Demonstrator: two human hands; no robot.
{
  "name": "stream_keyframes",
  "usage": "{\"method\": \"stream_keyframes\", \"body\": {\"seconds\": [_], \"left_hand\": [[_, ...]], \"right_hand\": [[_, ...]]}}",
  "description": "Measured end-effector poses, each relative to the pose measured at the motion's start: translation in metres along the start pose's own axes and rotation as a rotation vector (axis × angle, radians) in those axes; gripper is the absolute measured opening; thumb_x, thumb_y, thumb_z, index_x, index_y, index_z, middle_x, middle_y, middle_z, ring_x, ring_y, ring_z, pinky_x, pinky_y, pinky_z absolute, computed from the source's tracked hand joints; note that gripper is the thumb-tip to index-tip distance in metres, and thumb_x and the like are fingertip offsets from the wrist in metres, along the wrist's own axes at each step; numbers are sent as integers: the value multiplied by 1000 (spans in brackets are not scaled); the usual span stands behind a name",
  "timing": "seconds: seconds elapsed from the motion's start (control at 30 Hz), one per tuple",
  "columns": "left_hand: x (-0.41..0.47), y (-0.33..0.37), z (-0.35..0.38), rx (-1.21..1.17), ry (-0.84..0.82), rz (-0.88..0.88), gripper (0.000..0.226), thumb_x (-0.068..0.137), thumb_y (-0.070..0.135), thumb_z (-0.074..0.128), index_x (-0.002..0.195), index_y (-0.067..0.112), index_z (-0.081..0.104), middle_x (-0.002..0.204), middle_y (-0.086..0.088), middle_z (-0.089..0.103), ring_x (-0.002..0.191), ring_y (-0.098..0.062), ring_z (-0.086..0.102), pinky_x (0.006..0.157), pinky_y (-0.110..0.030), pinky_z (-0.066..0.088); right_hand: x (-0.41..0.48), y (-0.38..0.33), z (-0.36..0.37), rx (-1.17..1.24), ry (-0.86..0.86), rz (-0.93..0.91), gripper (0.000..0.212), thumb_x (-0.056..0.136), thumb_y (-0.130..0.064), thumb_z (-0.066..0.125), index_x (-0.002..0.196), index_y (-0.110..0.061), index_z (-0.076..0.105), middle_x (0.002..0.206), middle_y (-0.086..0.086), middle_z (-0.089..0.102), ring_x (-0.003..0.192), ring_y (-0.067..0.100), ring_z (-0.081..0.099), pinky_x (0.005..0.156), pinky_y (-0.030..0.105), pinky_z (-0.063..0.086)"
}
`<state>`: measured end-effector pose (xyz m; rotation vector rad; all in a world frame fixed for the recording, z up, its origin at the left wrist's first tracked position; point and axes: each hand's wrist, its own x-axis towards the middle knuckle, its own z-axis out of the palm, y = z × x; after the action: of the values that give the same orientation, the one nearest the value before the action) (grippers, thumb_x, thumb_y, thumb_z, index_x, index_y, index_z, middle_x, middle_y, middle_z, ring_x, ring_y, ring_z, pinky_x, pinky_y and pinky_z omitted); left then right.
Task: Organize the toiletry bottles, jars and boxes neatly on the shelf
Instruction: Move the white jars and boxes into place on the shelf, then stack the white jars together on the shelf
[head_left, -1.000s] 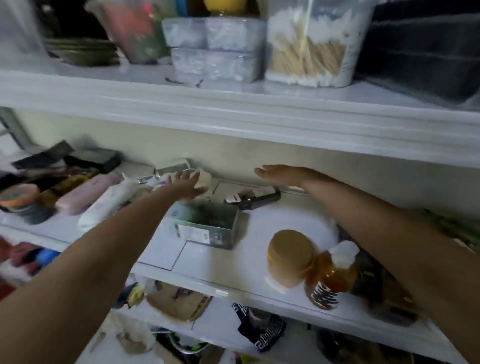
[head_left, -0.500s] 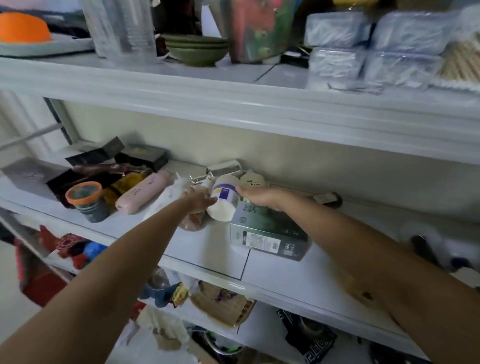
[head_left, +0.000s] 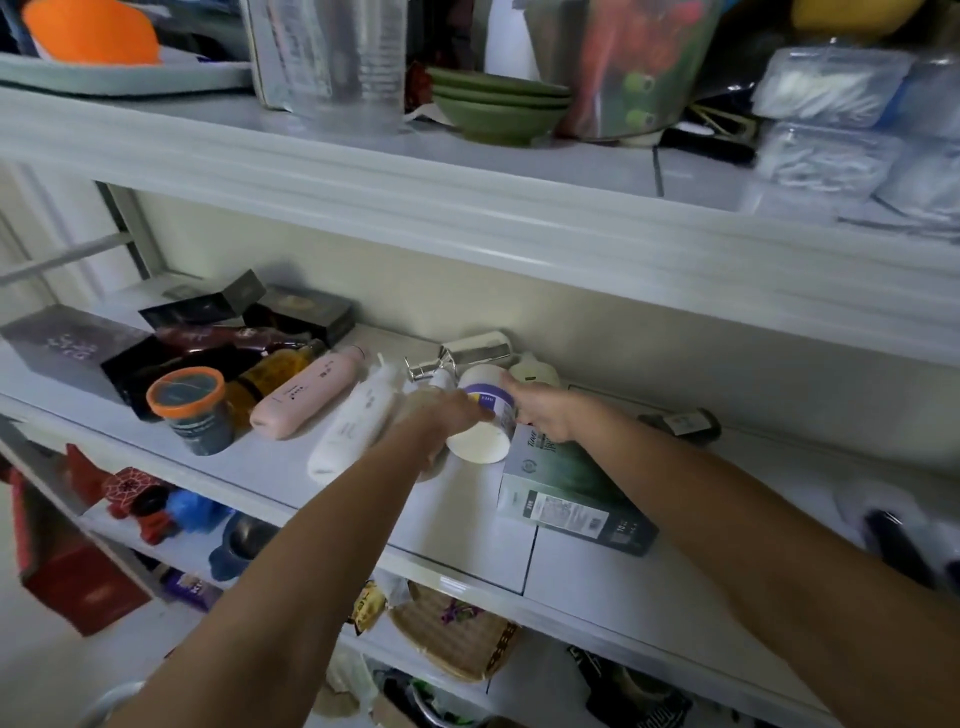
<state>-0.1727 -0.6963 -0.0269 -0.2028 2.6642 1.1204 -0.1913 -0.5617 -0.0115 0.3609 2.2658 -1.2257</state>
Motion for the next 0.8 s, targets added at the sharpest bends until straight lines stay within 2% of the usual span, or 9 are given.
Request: {"method": "stream_keyframes", "body": {"seconds": [0.1, 0.17, 0.23, 0.3, 0.43, 0.5, 0.6, 0.7, 0.8], "left_hand": [[3, -6, 2, -104, -19, -24, 54, 85, 30, 68, 126, 2, 49, 122, -13, 57, 109, -29, 55, 86, -33, 50], [4, -11, 3, -238, -37, -62, 59, 84, 22, 69, 132, 1, 41, 127, -18, 53, 111, -31, 53, 75, -32, 51], [8, -16, 5, -283, -44, -84, 61, 82, 19, 72, 132, 3, 41, 124, -18, 54, 106, -29, 55, 67, -31, 52], [7, -16, 5, -302, -117, -84, 54, 83, 19, 70, 129, 0, 47, 118, -15, 57, 104, -28, 56, 78, -34, 52], [-14, 1, -1, -403, -64, -77, 42, 95, 30, 55, 123, -1, 49, 104, -15, 52, 88, -21, 48, 54, -25, 36], [-1, -4, 5, -439, 3, -70, 49, 95, 37, 53, 127, 0, 49, 106, -13, 53, 89, -22, 52, 57, -25, 41], [1, -3, 13, -545, 23, -143, 54, 96, 36, 51, 141, 10, 37, 129, -18, 52, 107, -33, 58, 70, -32, 52], [-6, -1, 23, -595, 2, -230, 58, 96, 38, 49, 142, 8, 30, 141, -17, 34, 114, -31, 47, 90, -33, 46], [-2, 1, 31, -618, 61, -267, 78, 83, 51, 61, 143, 15, 26, 135, -15, 26, 121, -34, 41, 101, -47, 44]], "right_hand": [[10, -2, -4, 83, -31, 27, 71, 93, -63, 26, 126, -7, 55, 121, 15, 62, 98, 23, 60, 76, 29, 41], [16, 0, -5, 65, -23, 29, 59, 95, -55, 35, 120, -7, 58, 100, 11, 66, 79, 19, 59, 68, 30, 42], [17, 0, -6, 9, -27, 41, 44, 95, -46, 42, 107, -9, 61, 89, 8, 63, 74, 19, 56, 65, 30, 42], [16, -3, -7, -45, -30, 53, 38, 95, -43, 43, 96, -9, 59, 92, 11, 62, 78, 23, 55, 65, 30, 42], [17, -9, -5, -54, -37, 91, 33, 97, -33, 40, 97, -3, 56, 84, 14, 57, 64, 23, 54, 57, 30, 42], [20, -8, -1, -38, 3, 102, 32, 95, -27, 42, 79, -4, 57, 71, 12, 57, 44, 19, 55, 43, 24, 42], [22, -7, 1, 3, 35, 66, 25, 93, -22, 47, 76, -6, 56, 68, 9, 59, 49, 17, 56, 45, 25, 43], [19, -5, -2, 92, 8, 40, 25, 95, -13, 43, 72, -7, 49, 68, 7, 52, 37, 10, 50, 36, 20, 39], [17, -1, -6, 191, 35, 29, 20, 96, -16, 45, 79, -9, 51, 72, 4, 54, 57, 12, 52, 52, 21, 41]]}}
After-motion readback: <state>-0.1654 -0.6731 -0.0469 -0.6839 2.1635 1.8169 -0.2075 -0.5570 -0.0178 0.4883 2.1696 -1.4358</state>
